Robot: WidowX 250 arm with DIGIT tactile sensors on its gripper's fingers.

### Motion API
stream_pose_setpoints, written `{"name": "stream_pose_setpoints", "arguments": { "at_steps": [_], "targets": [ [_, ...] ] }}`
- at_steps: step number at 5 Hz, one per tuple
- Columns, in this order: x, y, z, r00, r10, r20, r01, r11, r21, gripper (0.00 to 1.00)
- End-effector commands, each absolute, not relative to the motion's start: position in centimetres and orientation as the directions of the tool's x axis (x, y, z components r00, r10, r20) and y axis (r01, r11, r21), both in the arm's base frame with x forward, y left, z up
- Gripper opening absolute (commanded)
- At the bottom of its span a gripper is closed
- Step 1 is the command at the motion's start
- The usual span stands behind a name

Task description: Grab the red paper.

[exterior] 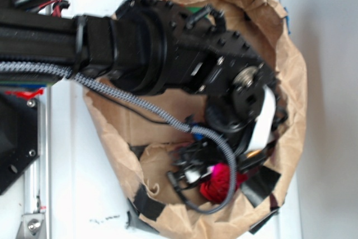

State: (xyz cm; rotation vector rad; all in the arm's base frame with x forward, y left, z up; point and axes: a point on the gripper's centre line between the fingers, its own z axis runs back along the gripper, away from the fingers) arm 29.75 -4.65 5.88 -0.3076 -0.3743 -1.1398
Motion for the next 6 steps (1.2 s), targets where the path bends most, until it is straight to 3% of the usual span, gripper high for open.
{"name": "stream_pose_setpoints", "arguments": {
  "at_steps": [1,3,4,6],
  "targets": [
    [28.7,-5.7,8.6,0.292,-0.839,0.459,0.935,0.352,0.049,1.00],
    [29.2,-4.4,7.3,0.315,-0.857,0.407,0.933,0.358,0.033,1.00],
    [29.3,-3.0,5.4,0.326,-0.874,0.360,0.935,0.353,0.012,1.00],
    [30.2,-1.4,5.2,0.339,-0.863,0.375,0.928,0.372,0.015,0.00]
  ]
}}
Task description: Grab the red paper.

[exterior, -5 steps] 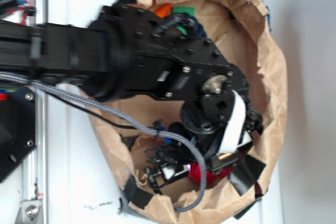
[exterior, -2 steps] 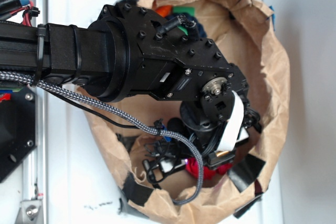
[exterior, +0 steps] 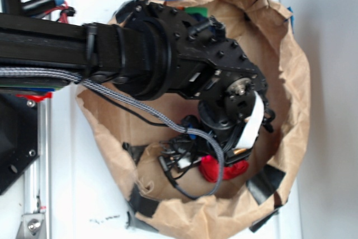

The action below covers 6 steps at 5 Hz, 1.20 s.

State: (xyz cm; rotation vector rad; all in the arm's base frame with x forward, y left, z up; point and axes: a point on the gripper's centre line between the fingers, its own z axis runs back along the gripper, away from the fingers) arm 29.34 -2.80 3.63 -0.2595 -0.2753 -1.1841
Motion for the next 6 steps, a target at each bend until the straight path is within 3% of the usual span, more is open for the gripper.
{"name": "stream_pose_setpoints", "arguments": {
  "at_steps": [1,2,3,4,5,6],
  "targets": [
    [30.5,-0.5,5.8,0.351,-0.853,0.386,0.921,0.389,0.024,0.00],
    [30.3,0.5,9.0,0.390,-0.829,0.402,0.893,0.447,0.055,0.00],
    [27.5,-2.9,12.1,0.439,-0.790,0.427,0.856,0.512,0.068,0.00],
    [26.4,-3.3,16.0,0.602,-0.718,0.349,0.746,0.662,0.073,0.00],
    [25.1,-2.8,17.9,0.803,-0.542,0.247,0.564,0.826,-0.022,0.00],
    [22.4,-2.1,19.0,0.931,-0.328,0.161,0.340,0.939,-0.050,0.00]
  ]
}}
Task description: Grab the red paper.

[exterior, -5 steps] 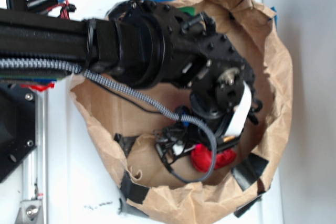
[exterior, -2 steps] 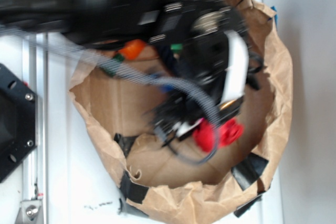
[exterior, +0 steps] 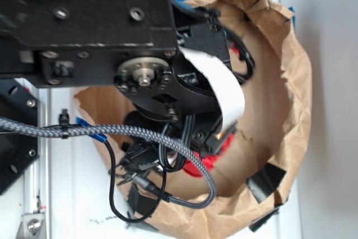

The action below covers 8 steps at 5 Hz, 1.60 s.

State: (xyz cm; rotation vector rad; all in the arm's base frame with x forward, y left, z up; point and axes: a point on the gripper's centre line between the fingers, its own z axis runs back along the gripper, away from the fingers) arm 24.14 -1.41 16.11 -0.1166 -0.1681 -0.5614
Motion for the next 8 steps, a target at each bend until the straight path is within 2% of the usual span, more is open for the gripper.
{"name": "stream_pose_setpoints", "arguments": {
  "at_steps": [1,2,4,6,8],
  "targets": [
    [20.7,-1.5,19.6,0.969,-0.165,0.186,0.174,0.984,-0.035,0.00],
    [20.5,-0.6,19.9,0.980,-0.086,0.180,0.077,0.996,0.055,0.00],
    [22.2,1.6,20.0,0.992,0.030,0.124,-0.030,1.000,-0.003,0.00],
    [24.8,3.3,20.0,0.992,0.040,0.124,-0.040,0.999,-0.004,0.00],
    [26.2,1.8,19.9,0.991,0.036,0.132,-0.040,0.999,0.027,0.00]
  ]
}}
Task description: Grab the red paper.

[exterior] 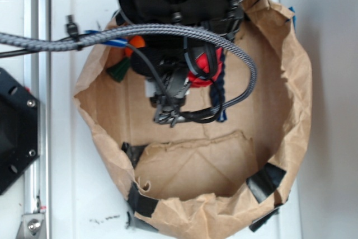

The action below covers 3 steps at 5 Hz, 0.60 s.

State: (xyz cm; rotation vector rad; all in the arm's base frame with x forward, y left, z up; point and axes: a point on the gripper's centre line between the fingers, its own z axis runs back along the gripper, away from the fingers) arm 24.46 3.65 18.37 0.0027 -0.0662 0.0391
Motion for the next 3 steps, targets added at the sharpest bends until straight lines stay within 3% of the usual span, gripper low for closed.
{"name": "stream_pose_setpoints", "arguments": {
  "at_steps": [1,3],
  "targets": [
    [26.3,1.9,19.8,0.992,0.035,0.124,-0.037,0.999,0.011,0.00],
    [25.7,0.2,19.8,0.991,-0.004,0.134,0.007,1.000,-0.023,0.00]
  ]
}}
